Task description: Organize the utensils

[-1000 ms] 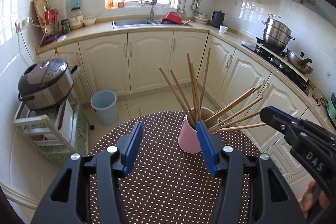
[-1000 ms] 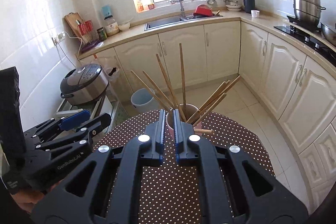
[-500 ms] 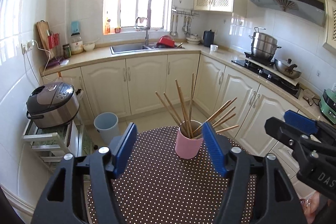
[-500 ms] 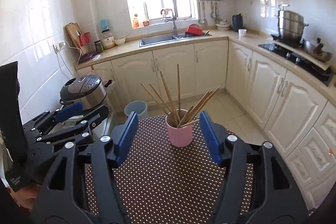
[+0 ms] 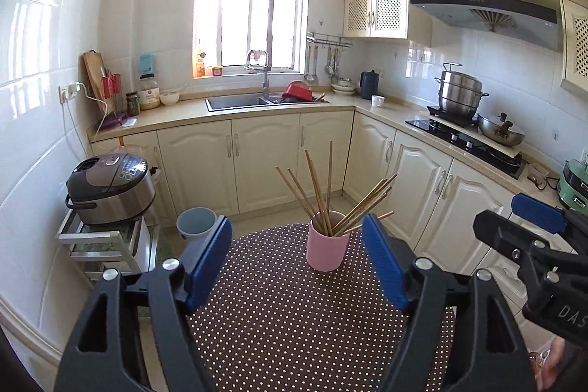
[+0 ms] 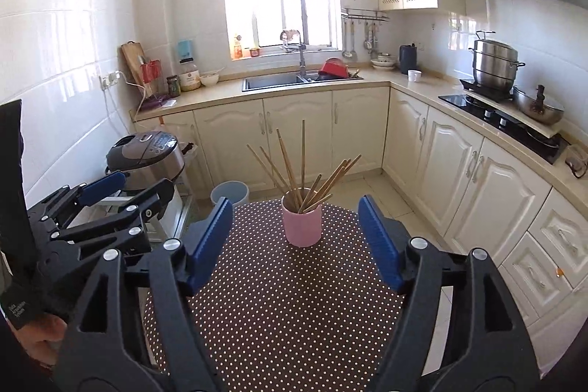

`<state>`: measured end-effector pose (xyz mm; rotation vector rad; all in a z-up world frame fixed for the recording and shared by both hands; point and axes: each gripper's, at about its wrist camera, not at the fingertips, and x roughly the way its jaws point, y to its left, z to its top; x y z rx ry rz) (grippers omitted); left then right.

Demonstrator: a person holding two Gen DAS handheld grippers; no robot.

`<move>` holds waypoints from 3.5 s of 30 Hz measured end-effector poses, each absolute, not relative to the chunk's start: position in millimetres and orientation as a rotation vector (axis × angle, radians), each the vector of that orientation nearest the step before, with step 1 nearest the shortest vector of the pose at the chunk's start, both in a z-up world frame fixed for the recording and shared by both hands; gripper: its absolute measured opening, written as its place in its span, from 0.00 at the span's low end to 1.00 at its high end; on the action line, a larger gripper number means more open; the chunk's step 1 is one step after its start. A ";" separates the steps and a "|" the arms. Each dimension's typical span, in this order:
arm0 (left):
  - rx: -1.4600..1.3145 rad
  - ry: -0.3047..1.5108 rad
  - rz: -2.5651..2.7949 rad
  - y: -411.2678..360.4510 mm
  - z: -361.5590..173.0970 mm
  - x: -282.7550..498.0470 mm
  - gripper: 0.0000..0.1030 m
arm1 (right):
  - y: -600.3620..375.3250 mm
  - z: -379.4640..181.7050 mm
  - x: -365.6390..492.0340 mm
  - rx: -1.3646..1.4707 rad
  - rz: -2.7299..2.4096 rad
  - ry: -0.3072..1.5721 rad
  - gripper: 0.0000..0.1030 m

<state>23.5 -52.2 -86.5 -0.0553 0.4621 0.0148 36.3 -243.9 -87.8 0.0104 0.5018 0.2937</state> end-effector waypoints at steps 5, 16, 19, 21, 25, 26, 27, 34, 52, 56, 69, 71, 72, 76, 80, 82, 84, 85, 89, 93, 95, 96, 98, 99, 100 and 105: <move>-0.063 0.447 0.026 -63.0 -78.7 -4.3 0.78 | -255.3 -83.8 11.0 0.003 0.300 0.490 0.71; -0.037 0.412 0.047 -91.0 -60.9 -38.7 0.78 | -273.5 -76.0 -16.3 0.005 0.324 0.472 0.73; -0.035 0.405 0.049 -95.8 -58.8 -44.5 0.78 | -277.0 -74.8 -18.8 0.002 0.335 0.469 0.73; -0.032 0.396 0.051 -97.0 -58.8 -47.1 0.78 | -279.4 -74.4 -20.8 0.005 0.342 0.474 0.73; -0.024 0.388 0.052 -101.5 -56.9 -53.0 0.78 | -282.1 -73.6 -23.9 0.003 0.350 0.473 0.73; -0.026 0.387 0.051 -102.1 -56.6 -54.0 0.78 | -282.8 -73.8 -24.7 0.004 0.351 0.473 0.73; -0.028 0.385 0.049 -101.8 -56.3 -55.0 0.78 | -282.8 -73.6 -25.9 0.003 0.352 0.471 0.73; -0.029 0.386 0.051 -103.9 -55.7 -59.2 0.78 | -284.5 -73.1 -28.4 0.005 0.360 0.471 0.74; -0.025 0.389 0.049 -105.0 -54.7 -61.0 0.78 | -286.9 -72.1 -32.3 0.010 0.365 0.478 0.74; -0.022 0.388 0.049 -109.3 -52.4 -61.8 0.78 | -287.1 -72.4 -32.3 0.010 0.365 0.477 0.74; -0.018 0.395 0.036 -116.9 -52.7 -59.5 0.78 | -294.1 -74.7 -36.5 0.018 0.349 0.486 0.74; -0.017 0.398 0.036 -117.7 -53.2 -58.4 0.78 | -294.3 -75.5 -35.8 0.019 0.349 0.489 0.74; -0.016 0.399 0.035 -117.4 -53.4 -57.5 0.78 | -294.6 -75.9 -35.8 0.020 0.348 0.490 0.74; -0.014 0.402 0.036 -118.2 -54.5 -55.7 0.78 | -294.4 -76.0 -34.9 0.022 0.349 0.491 0.75; -0.016 0.405 0.037 -117.4 -56.2 -54.3 0.78 | -294.7 -75.7 -33.1 0.022 0.350 0.494 0.75; -0.014 0.406 0.038 -116.8 -57.1 -54.0 0.78 | -293.8 -76.5 -32.8 0.022 0.349 0.495 0.75; -0.014 0.407 0.039 -117.2 -57.8 -54.2 0.78 | -293.5 -76.6 -32.8 0.024 0.349 0.496 0.75; -0.014 0.407 0.038 -117.0 -57.8 -54.0 0.78 | -292.6 -77.3 -32.4 0.024 0.349 0.497 0.75; -0.013 0.409 0.039 -117.3 -58.2 -53.3 0.78 | -292.0 -79.8 -30.7 0.025 0.348 0.498 0.75; -0.009 0.412 0.040 -115.6 -60.0 -51.9 0.78 | -291.5 -82.4 -30.6 0.029 0.346 0.503 0.75; -0.010 0.415 0.039 -114.9 -61.3 -51.2 0.78 | -291.5 -83.1 -30.5 0.030 0.345 0.504 0.75; -0.010 0.415 0.039 -115.2 -62.1 -50.9 0.78 | -291.5 -83.3 -30.5 0.030 0.345 0.505 0.75; -0.010 0.418 0.040 -114.3 -63.0 -50.3 0.78 | -291.2 -84.3 -31.3 0.031 0.345 0.506 0.75; -0.009 0.418 0.040 -114.0 -63.1 -50.2 0.78 | -291.8 -84.1 -31.1 0.032 0.346 0.507 0.75; -0.009 0.418 0.040 -114.1 -63.5 -50.1 0.78 | -291.8 -84.1 -31.3 0.032 0.346 0.506 0.75; -0.008 0.420 0.041 -112.3 -64.7 -49.6 0.78 | -292.3 -85.0 -29.8 0.036 0.347 0.511 0.75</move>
